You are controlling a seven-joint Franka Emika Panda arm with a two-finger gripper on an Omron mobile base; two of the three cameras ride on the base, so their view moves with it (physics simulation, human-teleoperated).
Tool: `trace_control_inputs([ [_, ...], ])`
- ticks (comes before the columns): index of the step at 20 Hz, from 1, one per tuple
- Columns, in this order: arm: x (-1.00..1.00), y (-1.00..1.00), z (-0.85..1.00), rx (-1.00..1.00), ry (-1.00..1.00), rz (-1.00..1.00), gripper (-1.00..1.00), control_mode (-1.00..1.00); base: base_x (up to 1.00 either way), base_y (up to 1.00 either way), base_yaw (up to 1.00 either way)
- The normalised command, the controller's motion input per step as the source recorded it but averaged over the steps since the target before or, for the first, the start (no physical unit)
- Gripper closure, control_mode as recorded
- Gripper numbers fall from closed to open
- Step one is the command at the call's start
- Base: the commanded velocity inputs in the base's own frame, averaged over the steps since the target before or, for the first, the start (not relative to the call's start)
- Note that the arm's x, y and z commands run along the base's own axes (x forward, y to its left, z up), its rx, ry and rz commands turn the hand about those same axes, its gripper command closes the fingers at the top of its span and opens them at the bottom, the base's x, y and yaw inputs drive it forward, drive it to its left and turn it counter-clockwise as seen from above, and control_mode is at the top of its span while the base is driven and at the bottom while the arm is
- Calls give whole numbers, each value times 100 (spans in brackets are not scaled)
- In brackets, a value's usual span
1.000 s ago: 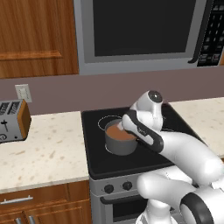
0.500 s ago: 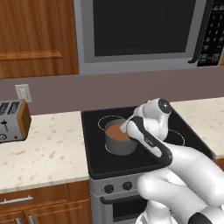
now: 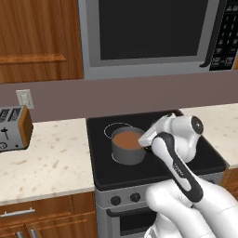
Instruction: Pick up the sugar cube(s) and place them in the saucepan with hot chocolate.
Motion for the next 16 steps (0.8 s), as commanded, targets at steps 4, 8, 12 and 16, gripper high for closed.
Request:
trace_control_inputs([
  [4,0,-52,47,19,11,-1,-100,-100,0,0,0],
  [8,0,-59,63,24,15,-4,-100,-100,0,0,0],
  [12,-12,-62,58,27,4,-7,-100,-100,0,0,0],
  [16,-19,-69,53,25,12,-8,-100,-100,0,0,0],
])
